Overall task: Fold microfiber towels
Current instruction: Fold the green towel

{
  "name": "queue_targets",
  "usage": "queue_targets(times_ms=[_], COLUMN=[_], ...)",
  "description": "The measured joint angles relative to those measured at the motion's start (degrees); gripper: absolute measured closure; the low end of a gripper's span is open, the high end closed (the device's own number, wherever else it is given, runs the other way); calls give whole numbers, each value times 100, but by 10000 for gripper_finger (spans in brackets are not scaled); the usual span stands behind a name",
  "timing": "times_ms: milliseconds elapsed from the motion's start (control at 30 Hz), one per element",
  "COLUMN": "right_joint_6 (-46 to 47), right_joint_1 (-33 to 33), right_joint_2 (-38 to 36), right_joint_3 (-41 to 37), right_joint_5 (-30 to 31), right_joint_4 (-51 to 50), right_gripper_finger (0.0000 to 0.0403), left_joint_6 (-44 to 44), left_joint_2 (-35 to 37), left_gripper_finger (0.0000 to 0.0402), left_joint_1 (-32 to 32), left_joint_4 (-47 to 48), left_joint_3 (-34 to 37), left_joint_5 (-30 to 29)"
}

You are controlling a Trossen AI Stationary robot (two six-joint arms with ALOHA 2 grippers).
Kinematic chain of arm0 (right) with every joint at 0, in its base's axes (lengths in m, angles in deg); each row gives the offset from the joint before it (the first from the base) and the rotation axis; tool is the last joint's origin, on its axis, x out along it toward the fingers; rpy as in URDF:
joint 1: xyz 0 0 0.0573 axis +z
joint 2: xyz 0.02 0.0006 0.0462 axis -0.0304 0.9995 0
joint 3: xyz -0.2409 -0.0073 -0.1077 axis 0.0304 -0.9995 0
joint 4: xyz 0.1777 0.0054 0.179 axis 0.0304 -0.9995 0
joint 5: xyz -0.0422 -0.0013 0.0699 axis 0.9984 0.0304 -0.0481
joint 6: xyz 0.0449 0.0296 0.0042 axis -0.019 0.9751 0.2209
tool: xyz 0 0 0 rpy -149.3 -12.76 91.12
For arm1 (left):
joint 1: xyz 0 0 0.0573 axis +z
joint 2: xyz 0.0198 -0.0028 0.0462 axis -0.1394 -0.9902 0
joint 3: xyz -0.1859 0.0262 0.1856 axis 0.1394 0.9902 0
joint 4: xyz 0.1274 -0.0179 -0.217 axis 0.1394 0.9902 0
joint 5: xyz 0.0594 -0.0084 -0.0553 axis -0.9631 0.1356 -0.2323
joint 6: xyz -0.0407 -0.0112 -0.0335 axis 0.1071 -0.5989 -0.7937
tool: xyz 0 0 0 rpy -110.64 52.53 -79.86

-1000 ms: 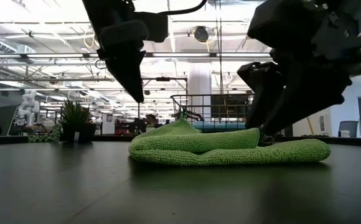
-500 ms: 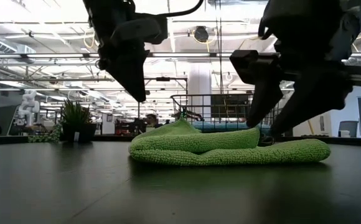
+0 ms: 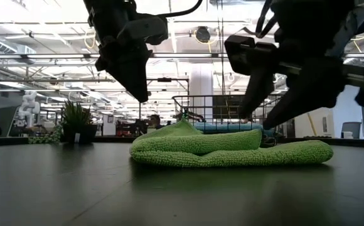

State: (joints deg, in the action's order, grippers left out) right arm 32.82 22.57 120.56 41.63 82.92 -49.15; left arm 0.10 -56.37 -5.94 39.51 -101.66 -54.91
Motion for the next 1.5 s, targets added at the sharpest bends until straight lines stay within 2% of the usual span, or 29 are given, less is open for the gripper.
queue_targets(times_ms=[400, 800, 1067, 1333, 1500], right_joint_6=[-8, 145, 467, 467, 464], right_joint_1=[-118, -96, -23, 33, 33], right_joint_2=[507, -35, 0, -2, 35], right_joint_3=[0, -2, -9, -276, -382], right_joint_5=[-285, -143, -311, -301, -292], right_joint_4=[208, -411, -476, 403, 541], right_gripper_finger=[282, 282, 282, 282, 282], left_joint_6=[-82, -82, -86, -93, -104], left_joint_2=[2, 4, 4, 4, 4], left_gripper_finger=[369, 369, 369, 369, 369], left_joint_1=[2, 7, 7, 7, 7], left_joint_4=[4, 4, 2, -2, -2], left_joint_3=[-2, -2, -2, -2, -2], left_joint_5=[0, 0, -44, -45, -46])
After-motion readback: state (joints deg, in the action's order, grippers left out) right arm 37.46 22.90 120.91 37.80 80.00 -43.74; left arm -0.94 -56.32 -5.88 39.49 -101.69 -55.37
